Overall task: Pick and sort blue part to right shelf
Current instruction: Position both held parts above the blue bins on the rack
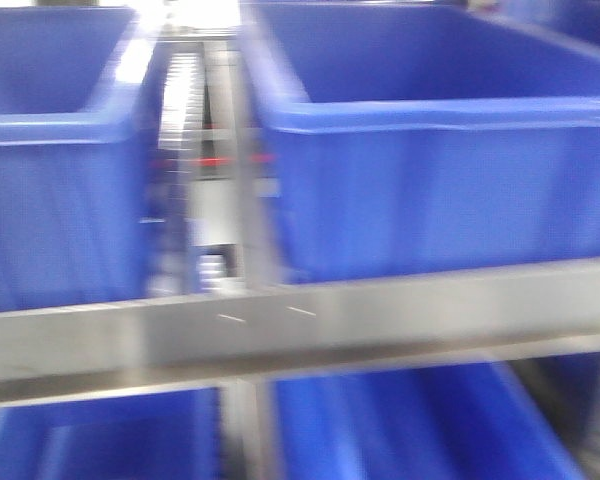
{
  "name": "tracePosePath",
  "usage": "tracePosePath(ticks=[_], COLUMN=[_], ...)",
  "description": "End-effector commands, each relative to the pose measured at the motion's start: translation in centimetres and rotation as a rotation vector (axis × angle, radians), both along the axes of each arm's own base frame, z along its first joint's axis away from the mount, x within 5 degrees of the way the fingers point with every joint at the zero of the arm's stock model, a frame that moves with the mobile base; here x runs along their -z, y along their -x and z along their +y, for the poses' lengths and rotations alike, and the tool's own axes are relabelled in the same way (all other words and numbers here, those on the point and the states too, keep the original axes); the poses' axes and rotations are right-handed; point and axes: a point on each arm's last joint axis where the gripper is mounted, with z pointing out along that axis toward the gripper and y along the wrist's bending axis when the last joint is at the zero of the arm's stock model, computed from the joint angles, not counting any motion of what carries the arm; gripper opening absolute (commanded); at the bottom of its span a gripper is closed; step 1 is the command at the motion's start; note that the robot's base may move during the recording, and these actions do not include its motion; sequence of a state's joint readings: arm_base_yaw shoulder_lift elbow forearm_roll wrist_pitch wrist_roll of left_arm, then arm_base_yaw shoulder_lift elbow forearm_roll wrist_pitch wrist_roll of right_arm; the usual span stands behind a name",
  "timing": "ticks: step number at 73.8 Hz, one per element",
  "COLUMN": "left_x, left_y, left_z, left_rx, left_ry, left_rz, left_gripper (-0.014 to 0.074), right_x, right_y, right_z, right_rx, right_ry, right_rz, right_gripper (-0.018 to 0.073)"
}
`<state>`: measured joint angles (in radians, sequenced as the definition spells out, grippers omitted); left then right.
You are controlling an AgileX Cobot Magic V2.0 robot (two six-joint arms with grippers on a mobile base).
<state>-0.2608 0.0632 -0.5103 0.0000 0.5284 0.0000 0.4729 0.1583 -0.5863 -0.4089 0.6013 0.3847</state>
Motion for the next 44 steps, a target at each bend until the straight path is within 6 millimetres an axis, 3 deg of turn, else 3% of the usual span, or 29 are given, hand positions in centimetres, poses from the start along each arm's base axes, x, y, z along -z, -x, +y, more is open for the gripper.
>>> tracePosePath(ticks=[1, 44], left_x=[-1.61, -1.61], left_y=[0.16, 0.16], left_z=[0.03, 0.03], left_rx=[0.007, 0.007], left_ry=[0.034, 0.034], left_rz=[-0.102, -0.102], left_gripper=[0.0303, 0.0303], right_x=[-1.67, -1.67], right_y=[0.12, 0.12], right_z=[0.12, 0.12], right_rx=[-0.018, -0.018], right_ry=[-0.005, -0.005], right_rz=[-0.106, -0.106], right_gripper=[0.0281, 0.0281])
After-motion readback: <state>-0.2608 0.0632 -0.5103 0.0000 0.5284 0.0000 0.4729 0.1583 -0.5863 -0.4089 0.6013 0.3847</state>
